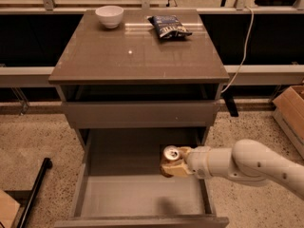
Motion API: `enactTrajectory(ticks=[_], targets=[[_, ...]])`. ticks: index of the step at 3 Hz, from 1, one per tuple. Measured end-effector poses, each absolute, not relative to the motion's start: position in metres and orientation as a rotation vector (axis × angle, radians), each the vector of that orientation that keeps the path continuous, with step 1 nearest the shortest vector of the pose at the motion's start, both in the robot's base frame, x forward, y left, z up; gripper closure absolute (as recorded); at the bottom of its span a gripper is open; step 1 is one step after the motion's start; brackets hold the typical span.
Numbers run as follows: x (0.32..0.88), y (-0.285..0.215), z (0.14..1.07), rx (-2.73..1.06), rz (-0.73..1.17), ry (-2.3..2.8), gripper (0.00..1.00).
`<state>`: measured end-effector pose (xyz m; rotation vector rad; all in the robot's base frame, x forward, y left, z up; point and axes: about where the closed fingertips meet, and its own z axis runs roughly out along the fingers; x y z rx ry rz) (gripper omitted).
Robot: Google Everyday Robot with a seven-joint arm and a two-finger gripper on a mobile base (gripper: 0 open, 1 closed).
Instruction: Pick orange can from middle drawer and place on counter
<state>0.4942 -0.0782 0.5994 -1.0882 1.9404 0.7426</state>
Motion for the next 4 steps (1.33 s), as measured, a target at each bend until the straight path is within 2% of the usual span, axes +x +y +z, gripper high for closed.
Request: enactTrajectory(ticks=[1, 3, 4], targets=[[0.504, -0.122, 0.709, -1.078, 0.658, 1.880, 1.00], [0.542, -0.159, 0.910, -1.175, 0.442, 1.661, 1.00], [0.551, -0.166, 0.937, -1.156, 0.406, 1.622, 1.00]])
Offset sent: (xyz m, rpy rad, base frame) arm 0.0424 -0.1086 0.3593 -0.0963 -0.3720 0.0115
